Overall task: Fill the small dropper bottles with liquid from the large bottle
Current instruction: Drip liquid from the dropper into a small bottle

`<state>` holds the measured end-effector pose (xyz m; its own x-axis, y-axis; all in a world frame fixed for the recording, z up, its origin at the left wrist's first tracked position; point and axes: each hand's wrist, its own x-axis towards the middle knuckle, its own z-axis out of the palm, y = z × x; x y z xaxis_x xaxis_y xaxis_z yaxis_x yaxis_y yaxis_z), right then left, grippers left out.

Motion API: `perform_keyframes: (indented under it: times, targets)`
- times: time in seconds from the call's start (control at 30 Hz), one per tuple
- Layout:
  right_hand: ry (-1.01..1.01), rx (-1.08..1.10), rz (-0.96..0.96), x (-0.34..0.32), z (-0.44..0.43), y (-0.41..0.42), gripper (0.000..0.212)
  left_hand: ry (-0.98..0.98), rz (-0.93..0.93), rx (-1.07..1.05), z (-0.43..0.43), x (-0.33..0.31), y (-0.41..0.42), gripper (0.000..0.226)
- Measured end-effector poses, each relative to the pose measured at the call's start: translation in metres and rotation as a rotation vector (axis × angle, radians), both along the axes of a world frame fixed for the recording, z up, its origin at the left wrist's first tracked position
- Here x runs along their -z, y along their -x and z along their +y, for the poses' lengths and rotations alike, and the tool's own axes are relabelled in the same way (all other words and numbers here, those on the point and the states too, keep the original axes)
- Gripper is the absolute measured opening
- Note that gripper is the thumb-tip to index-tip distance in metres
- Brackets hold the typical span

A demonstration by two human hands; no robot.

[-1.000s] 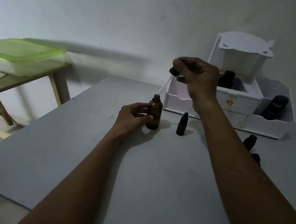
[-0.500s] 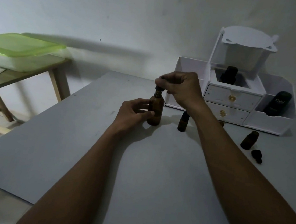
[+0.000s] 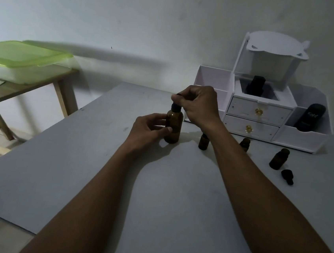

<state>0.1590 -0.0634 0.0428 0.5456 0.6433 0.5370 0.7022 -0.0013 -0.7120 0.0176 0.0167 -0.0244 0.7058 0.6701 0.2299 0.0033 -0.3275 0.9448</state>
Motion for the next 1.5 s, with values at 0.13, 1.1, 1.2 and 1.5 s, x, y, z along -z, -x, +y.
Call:
perform_keyframes:
  times: [0.13,1.1,1.2,1.5]
  targets:
    - [-0.015,0.019,-0.012,0.000,0.001,0.000,0.011,0.002,-0.001,-0.005,0.000,0.000,0.000,0.046]
    - [-0.254,0.038,0.130,-0.074,-0.138,-0.059,0.009,-0.154,-0.355,-0.238,-0.084,-0.032,-0.024,0.015]
    - [-0.165,0.083,0.133,-0.066,-0.157,-0.078,0.007,-0.060,-0.187,-0.006,-0.117,-0.035,-0.051,0.023]
    - [-0.079,0.123,0.170,-0.049,-0.170,-0.101,0.012,0.106,0.121,0.143,-0.145,-0.006,-0.111,0.056]
